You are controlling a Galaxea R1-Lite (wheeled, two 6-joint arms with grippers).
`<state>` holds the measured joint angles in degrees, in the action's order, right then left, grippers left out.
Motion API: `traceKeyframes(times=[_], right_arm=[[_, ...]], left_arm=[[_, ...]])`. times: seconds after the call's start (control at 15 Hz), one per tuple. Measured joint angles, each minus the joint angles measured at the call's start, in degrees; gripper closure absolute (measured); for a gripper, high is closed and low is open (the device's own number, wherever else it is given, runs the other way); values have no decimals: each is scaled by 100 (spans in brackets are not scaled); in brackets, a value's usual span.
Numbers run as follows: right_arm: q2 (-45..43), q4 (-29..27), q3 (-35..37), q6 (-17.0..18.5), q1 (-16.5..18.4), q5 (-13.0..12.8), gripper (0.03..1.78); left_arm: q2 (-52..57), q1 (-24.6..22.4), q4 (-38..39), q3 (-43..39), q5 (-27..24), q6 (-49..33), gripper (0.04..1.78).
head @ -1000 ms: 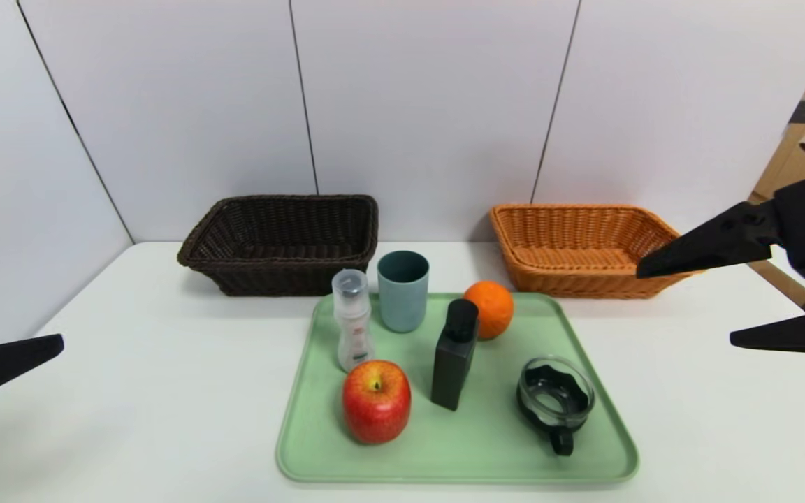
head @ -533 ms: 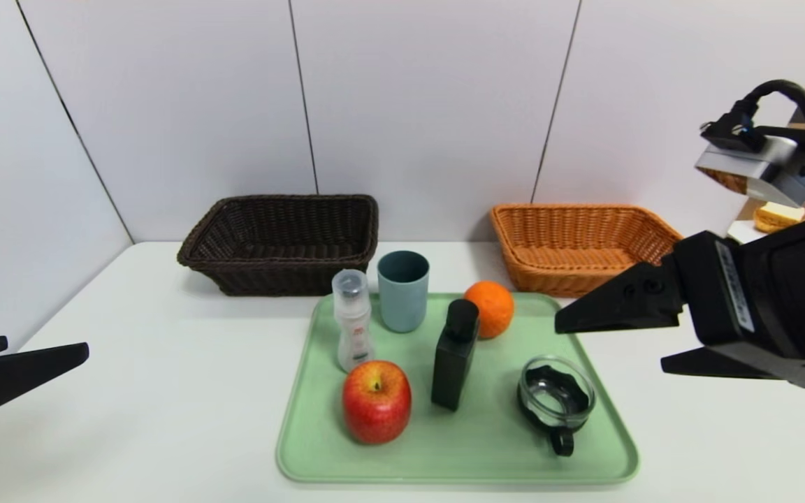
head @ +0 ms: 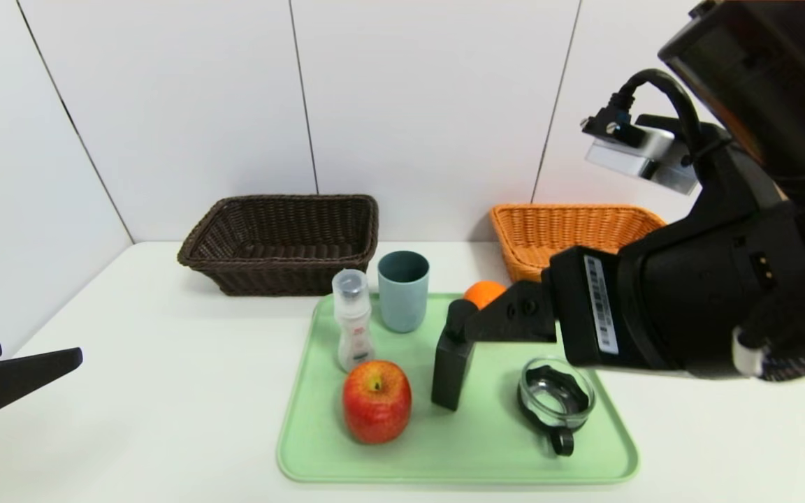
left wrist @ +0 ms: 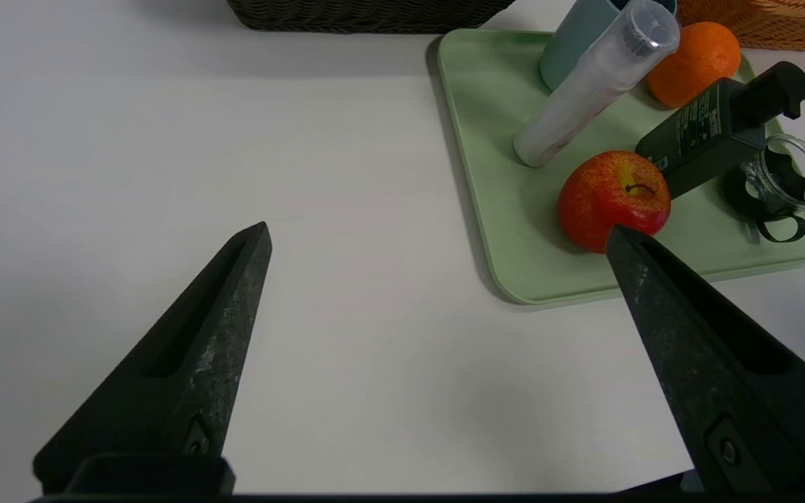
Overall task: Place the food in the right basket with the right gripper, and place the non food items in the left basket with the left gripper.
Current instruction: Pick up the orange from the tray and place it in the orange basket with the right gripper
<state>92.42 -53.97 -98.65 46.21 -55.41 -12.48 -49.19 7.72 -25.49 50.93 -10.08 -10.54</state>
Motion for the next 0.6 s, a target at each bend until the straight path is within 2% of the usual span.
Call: traceKeyframes(times=[0.13,0.33,0.47,0.6], right_arm=[[144,-5,-416,-71,497,39,10],[592,-38,-1081,-138,1448,67,10],[1020,-61,-1248,-116,1910,80,10],[1419,-30,-1309,4,2157,116,10]], left_arm=[[16,2,-2,-50,-15,-1,13],[24,7,-20,-83,-22,2,13],[22,9,-20,-88,-28,22,13],[27,9,-39,-91,-28,33,13]])
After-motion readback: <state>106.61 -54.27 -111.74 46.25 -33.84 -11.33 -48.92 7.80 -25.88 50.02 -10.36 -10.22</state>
